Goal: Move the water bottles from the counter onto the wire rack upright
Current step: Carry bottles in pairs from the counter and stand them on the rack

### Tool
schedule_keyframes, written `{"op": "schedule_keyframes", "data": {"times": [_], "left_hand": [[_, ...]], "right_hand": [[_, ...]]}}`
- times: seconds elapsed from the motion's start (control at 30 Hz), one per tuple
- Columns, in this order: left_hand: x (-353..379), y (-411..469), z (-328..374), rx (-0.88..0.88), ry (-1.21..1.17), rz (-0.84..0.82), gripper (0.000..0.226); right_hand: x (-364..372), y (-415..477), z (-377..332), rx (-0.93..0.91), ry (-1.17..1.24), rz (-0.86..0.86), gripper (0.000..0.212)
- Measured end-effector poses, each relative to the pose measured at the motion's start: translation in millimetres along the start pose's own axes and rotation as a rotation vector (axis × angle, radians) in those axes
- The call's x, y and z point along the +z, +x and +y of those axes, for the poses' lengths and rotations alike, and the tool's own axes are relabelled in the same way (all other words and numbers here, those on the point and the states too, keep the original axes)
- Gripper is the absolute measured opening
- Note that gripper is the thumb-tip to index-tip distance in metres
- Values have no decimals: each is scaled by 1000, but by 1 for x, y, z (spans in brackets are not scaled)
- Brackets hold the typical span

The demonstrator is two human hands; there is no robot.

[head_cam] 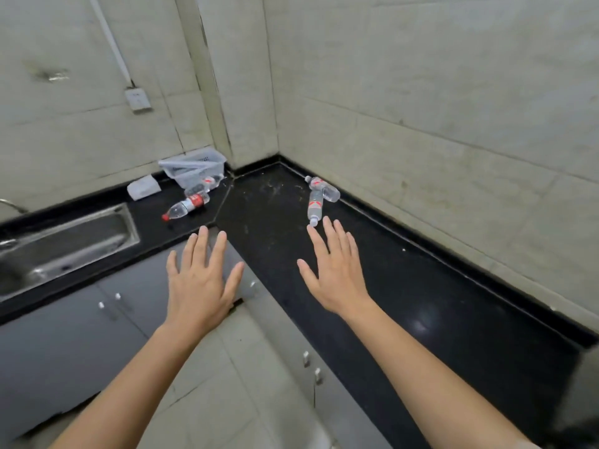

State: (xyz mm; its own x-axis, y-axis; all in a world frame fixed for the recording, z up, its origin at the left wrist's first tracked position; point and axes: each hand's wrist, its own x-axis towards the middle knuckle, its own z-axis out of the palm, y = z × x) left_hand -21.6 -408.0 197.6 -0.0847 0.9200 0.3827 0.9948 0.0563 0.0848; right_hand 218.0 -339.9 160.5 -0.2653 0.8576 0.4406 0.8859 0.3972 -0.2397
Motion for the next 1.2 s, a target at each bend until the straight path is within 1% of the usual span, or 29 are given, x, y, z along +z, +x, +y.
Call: {"op": "schedule_keyframes", "data": {"times": [0.13,0.27,0.4,0.53,0.63,0.77,0.87,1.0,1.13,1.2], "left_hand": [[35,43,-18,19,-3,-61,71],[79,101,-25,80,17,-128,71],[132,188,-23,154,26,-196,72],[169,282,-5,211,19,-261,78],[188,345,6,294,21,-259,73],[215,404,8,312,-40,-287,69],[251,437,6,324,-60,-382,71],[315,486,1,390,-42,-544,74],[379,550,7,439,-53,-662,77],[411,580,15,490,-66,-706,79]], "right_hand": [[37,41,8,38,-11,-35,70],[75,84,39,119,-39,-54,69],[119,143,79,224,-30,-66,69],[147,211,116,334,-28,-84,70],[157,261,138,388,-38,-94,71],[176,304,157,424,-62,-134,71],[199,322,170,470,-68,-180,73],[237,331,183,581,-72,-271,79],[270,343,195,746,-83,-346,82],[288,352,197,849,-80,-360,83]]}}
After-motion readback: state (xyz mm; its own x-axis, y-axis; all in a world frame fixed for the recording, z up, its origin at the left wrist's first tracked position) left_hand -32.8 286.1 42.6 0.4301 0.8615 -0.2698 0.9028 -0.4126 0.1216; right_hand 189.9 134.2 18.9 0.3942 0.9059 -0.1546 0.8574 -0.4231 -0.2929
